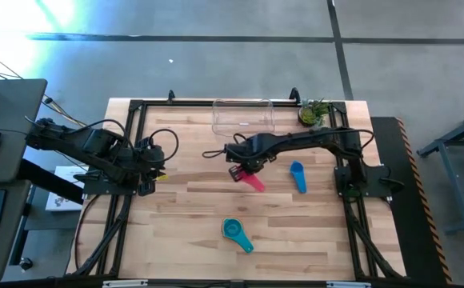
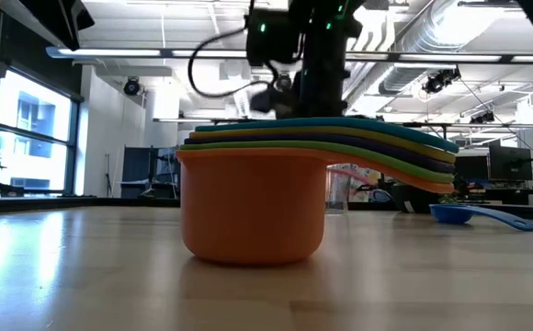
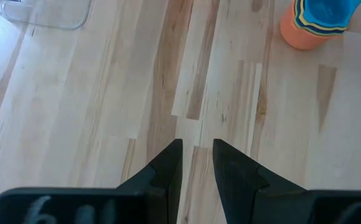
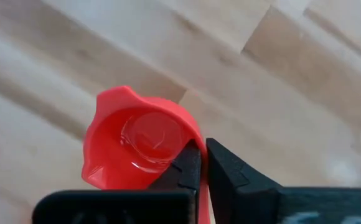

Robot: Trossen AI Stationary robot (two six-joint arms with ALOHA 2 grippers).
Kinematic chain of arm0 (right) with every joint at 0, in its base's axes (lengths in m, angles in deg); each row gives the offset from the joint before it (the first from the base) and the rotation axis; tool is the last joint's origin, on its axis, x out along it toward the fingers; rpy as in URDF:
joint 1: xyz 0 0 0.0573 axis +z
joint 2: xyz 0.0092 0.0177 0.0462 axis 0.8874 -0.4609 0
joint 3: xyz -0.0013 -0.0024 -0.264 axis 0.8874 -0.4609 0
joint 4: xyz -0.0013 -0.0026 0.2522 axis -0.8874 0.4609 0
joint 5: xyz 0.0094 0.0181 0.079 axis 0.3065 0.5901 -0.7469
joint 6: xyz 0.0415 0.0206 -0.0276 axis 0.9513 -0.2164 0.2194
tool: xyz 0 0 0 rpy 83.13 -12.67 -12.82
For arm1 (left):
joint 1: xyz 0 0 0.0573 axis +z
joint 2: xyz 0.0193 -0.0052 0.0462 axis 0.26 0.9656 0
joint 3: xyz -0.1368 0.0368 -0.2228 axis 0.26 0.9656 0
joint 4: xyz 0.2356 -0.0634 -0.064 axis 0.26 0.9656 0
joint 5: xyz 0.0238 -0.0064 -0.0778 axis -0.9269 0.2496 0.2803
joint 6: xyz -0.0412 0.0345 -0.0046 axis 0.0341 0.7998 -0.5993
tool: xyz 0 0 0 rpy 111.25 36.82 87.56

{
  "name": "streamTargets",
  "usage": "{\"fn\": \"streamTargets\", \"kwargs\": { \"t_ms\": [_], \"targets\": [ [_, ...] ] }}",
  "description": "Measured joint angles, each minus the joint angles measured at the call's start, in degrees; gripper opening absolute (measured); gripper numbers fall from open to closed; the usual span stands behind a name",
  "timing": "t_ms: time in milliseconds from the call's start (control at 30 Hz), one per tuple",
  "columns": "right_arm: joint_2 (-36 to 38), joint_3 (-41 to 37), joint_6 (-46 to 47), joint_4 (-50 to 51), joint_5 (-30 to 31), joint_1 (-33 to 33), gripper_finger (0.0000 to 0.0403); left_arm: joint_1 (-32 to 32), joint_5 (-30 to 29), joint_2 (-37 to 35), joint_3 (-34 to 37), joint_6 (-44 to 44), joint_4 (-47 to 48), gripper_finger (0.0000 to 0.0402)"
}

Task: Nest measuring cups in basket
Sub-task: Stack the pink measuring cup on the light blue measuring cup

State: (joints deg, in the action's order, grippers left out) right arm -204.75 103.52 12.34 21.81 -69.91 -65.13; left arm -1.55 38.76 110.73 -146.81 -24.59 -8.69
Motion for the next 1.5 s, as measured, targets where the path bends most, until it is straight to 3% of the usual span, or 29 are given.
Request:
{"fn": "streamTargets", "kwargs": {
  "t_ms": [200,633,933,1233,1500],
  "targets": [
    [3.6,0.6,8.0,1.3,-1.1,5.6,0.0003,0.0,0.0,0.0,0.0,-0.1,0.0,0.0078],
    [4.1,13.0,20.5,5.1,0.6,17.9,0.0001,0.0,0.0,0.0,0.0,-1.7,0.0,0.0078],
    [4.1,13.6,28.3,1.0,1.9,23.3,0.0001,0.0,0.0,0.0,0.0,-6.8,0.0,0.0078],
    [4.0,13.8,29.4,-7.4,4.1,26.0,0.0,0.0,0.0,0.0,0.0,-7.1,0.0,0.0078],
    [4.0,20.8,24.6,-5.2,7.5,25.9,0.0,0.0,0.0,0.0,0.0,-7.1,0.0,0.0078]
  ]
}}
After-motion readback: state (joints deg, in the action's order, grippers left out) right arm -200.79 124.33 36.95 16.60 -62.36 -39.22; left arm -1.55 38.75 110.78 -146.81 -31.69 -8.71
